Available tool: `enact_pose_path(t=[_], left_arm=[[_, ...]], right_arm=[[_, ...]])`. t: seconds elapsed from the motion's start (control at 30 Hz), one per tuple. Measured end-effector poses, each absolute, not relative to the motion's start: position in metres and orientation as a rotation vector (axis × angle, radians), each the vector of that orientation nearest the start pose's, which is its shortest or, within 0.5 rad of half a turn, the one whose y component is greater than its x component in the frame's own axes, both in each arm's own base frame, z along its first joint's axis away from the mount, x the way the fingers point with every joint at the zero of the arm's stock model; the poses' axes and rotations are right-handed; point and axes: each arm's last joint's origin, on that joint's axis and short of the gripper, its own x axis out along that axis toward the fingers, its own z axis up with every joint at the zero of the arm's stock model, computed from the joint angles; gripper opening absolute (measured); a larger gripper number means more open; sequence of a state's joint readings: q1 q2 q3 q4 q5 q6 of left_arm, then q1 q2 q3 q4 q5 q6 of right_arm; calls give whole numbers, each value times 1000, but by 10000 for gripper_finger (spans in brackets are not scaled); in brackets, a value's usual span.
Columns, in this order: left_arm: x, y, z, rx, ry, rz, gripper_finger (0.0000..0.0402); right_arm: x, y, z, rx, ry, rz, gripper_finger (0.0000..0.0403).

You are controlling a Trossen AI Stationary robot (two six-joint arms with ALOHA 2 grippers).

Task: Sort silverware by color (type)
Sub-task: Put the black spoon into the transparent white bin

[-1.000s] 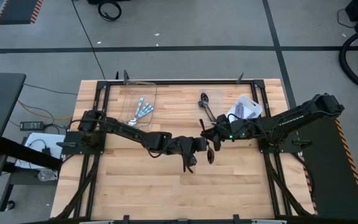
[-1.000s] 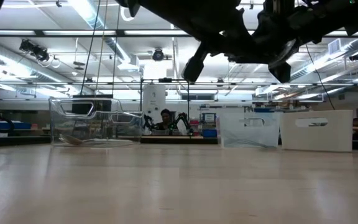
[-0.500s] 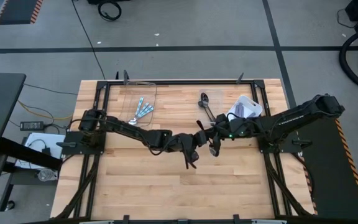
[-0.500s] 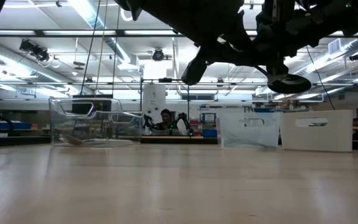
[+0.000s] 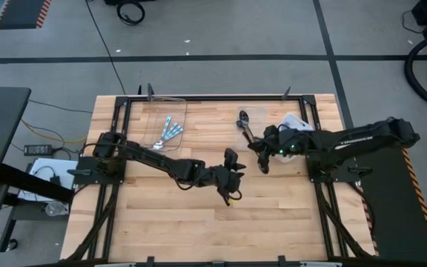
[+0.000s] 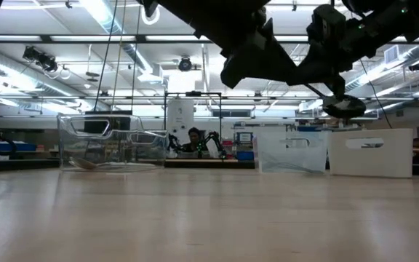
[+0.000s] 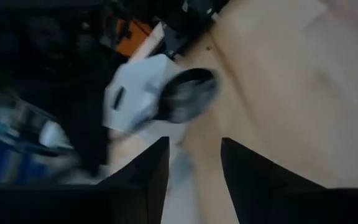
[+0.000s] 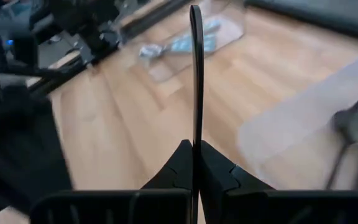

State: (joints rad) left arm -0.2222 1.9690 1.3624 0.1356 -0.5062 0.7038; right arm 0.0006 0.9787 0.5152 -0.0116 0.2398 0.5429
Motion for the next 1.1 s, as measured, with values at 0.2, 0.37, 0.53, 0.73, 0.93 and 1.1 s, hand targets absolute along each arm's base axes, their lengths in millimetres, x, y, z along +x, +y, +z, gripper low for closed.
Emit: enact_pose_path(t=[0.2,0.37,0.53,0.73,0.93,1.1], left_arm=[[430,-89,210,609,542,142,149],[426,-90,205,496,585,164,149],[423,-90,201,411,622,186,149],[422,-94,198,300,639,131,149],[415,-105,196,306,692,30,148],[400,-107,210,307,671,21,142]], right_arm=[[192,-25,235,411,319,-469,14],[191,-42,235,386,313,-514,15],[194,-51,232,403,332,-480,16],[196,-57,236,342,293,-468,16],[197,-58,242,300,236,-455,16],[198,-63,242,301,231,-476,16]])
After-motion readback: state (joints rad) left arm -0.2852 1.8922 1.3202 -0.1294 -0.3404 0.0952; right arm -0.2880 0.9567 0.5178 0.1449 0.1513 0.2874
